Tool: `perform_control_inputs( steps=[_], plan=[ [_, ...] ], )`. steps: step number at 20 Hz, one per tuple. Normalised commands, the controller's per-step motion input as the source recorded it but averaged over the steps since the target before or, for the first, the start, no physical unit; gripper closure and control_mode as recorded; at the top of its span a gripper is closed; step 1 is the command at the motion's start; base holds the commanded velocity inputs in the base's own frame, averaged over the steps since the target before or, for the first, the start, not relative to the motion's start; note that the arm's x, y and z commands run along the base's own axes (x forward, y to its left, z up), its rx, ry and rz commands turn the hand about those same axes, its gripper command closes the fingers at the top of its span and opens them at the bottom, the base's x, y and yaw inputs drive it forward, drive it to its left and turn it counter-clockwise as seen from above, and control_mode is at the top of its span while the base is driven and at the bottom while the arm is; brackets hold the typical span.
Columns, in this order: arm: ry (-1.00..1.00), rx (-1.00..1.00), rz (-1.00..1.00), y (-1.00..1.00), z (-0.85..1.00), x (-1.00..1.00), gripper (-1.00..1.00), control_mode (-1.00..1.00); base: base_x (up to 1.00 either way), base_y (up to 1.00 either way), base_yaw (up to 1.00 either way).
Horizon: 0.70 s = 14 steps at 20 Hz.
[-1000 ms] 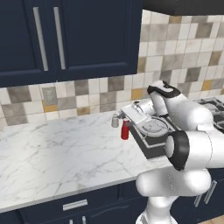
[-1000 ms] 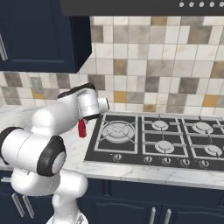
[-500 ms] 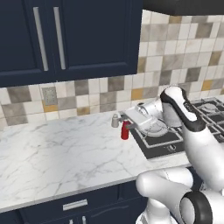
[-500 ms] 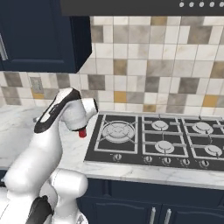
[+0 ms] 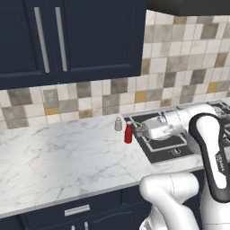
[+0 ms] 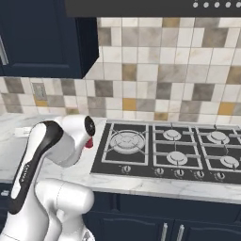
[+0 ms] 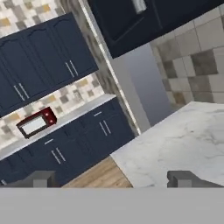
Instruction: Collect the turmeric, ketchup, and shaker from the cabinet and place them next to the stove.
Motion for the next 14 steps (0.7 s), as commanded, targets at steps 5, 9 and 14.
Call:
perform_control_inputs(
  steps=[5, 9, 14],
  plan=[
    [0.14, -0.24, -0.32, -0.14, 0.42, -0.55, -1.0, -1.0, 0.0, 0.0, 0.0],
    [0.04, -0.29, -0.33, -0.04, 0.12, -0.69, -1.0, -1.0, 0.0, 0.0, 0.0],
    [0.04, -0.23, -0.23, 0.08, -0.4, -0.52, -1.0, -1.0, 0.0, 0.0, 0.0]
  ],
)
